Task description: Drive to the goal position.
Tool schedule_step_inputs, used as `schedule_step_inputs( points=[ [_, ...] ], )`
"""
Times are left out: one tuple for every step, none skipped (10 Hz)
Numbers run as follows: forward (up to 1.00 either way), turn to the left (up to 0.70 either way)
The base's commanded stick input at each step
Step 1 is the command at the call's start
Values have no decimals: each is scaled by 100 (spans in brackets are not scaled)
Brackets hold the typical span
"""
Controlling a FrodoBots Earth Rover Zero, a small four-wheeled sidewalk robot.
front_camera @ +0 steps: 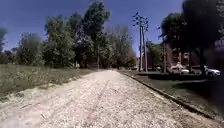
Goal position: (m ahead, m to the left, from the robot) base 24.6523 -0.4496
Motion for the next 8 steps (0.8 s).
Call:
schedule_step_inputs(
  points=[
    [85,0],
    [85,0],
    [85,0],
    [85,0],
    [85,0],
    [85,0],
    [85,0],
    [85,0]
  ],
)
